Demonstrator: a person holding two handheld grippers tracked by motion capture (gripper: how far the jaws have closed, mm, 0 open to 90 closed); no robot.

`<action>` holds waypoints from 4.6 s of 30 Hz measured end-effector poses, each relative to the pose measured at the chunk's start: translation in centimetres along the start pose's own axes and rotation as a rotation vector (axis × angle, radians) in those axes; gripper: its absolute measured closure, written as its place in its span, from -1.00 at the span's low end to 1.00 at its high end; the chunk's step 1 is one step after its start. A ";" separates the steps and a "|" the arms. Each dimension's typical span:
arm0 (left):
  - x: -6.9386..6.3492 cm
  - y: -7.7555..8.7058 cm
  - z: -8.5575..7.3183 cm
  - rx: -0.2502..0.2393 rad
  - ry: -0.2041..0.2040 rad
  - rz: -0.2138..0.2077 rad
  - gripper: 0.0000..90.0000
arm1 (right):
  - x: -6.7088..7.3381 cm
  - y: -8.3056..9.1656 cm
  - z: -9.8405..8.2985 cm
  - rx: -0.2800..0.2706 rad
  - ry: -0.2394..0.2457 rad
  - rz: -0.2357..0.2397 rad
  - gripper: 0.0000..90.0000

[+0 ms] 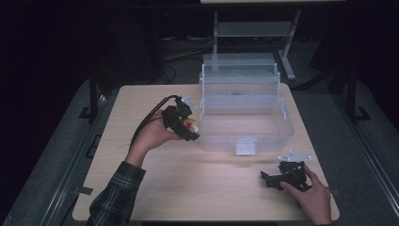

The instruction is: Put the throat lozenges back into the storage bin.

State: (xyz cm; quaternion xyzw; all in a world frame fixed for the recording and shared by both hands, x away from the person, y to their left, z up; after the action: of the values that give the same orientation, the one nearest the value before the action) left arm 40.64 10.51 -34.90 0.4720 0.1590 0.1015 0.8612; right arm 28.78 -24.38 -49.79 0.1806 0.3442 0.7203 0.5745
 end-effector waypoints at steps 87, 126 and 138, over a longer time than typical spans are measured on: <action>-0.2 -1.4 4.1 -0.032 -0.074 -0.011 -0.58 | 0.0 0.0 0.0 -0.001 0.000 0.001 -1.00; -1.3 1.3 -6.8 -0.194 0.023 0.064 -0.59 | 0.0 0.0 0.0 -0.001 0.001 -0.001 -1.00; -2.5 0.5 -10.4 -0.256 0.027 0.092 -0.60 | 0.0 0.0 0.0 0.000 0.000 0.000 -1.00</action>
State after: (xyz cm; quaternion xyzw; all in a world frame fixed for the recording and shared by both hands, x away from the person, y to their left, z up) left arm 34.42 18.08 -39.23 0.3638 0.1345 0.1664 0.9066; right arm 28.78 -24.38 -49.79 0.1805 0.3443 0.7204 0.5744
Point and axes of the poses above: each handheld gripper's, and its own axes: y roughly backward along the jaws, z roughly out of its top, x roughly to its left, the point moved 2 cm from there along -y, roughly forward along the jaws, and after that the axes turned 13 degrees about -z, right-handed, at the moved point
